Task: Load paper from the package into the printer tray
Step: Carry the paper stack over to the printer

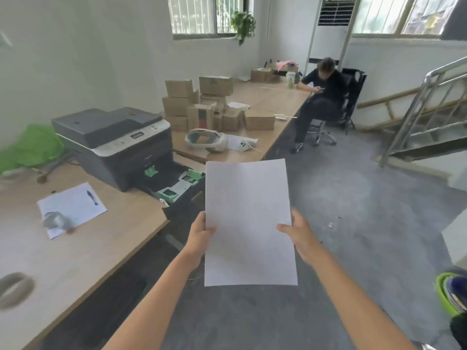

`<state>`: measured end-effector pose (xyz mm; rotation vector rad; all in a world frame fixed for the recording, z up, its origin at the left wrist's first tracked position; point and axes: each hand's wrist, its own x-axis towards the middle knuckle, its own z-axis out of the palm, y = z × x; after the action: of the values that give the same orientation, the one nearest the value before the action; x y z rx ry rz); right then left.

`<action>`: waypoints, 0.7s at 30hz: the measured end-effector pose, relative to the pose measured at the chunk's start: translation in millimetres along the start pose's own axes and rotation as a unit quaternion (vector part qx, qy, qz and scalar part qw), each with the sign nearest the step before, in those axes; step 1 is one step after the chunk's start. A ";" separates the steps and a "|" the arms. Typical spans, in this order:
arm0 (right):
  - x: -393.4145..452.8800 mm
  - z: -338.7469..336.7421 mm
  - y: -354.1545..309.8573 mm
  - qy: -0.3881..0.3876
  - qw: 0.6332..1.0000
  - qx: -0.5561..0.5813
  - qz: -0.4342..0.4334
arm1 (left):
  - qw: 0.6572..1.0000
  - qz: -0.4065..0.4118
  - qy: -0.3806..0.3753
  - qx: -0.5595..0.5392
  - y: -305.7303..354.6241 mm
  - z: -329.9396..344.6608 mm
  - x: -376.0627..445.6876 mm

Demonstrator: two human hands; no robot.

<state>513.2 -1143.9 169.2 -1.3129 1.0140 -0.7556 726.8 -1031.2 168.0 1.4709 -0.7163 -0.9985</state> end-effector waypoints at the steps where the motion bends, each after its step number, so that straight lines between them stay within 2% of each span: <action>1: 14.9 8.9 -3.1 -0.013 1.000 0.000 -0.002 | 1.000 -0.001 0.014 -0.003 0.3 -6.1 9.7; 7: 113.1 71.6 -22.2 -0.099 0.995 -0.017 0.004 | 0.995 -0.003 0.086 -0.046 -0.9 -58.8 78.7; 13: 206.9 164.1 -48.6 -0.191 0.981 -0.034 0.008 | 0.984 0.006 0.162 -0.068 9.6 -135.7 141.3; 21: 274.8 298.7 -52.6 -0.323 0.943 -0.077 -0.001 | 0.958 -0.025 0.274 -0.075 9.7 -239.5 159.7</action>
<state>900.2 -1276.7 165.1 -1.5522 0.5426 -0.2070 1012.1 -1061.9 142.4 1.5389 -0.1973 -0.6172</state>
